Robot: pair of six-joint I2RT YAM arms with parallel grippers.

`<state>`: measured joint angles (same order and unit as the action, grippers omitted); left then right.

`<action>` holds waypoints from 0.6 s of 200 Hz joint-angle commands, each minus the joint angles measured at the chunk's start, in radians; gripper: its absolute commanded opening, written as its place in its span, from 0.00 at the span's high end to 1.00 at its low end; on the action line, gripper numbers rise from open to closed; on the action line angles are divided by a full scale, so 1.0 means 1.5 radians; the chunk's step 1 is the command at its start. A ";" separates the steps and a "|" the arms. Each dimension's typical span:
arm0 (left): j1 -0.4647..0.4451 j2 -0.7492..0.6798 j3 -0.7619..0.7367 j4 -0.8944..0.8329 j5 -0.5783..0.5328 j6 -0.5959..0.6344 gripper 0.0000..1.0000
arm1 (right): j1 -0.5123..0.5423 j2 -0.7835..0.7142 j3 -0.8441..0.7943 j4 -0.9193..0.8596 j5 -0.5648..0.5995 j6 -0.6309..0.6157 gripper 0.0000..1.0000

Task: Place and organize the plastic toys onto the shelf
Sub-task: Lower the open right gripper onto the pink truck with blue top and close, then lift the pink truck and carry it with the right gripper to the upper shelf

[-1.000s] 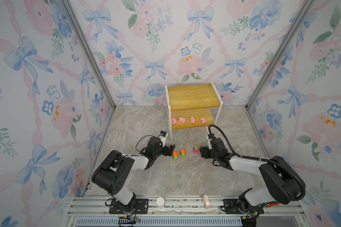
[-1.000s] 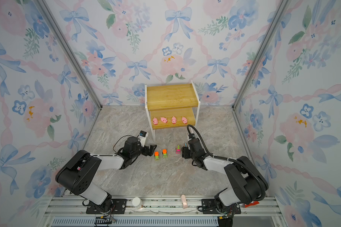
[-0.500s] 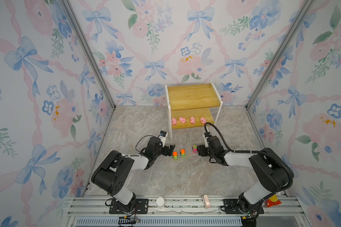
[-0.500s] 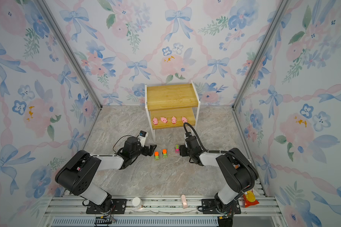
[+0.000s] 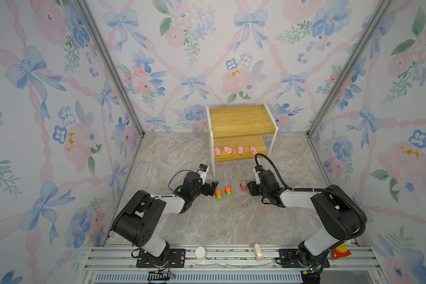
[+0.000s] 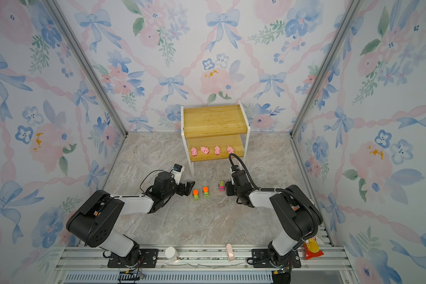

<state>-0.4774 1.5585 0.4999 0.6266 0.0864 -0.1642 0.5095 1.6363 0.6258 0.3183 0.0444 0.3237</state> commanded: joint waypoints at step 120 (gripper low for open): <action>-0.002 -0.026 -0.015 0.001 -0.011 0.008 0.02 | -0.007 -0.071 -0.030 -0.025 -0.007 -0.024 0.75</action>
<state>-0.4774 1.5475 0.4904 0.6262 0.0822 -0.1642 0.5095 1.5867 0.5999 0.3069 0.0433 0.3058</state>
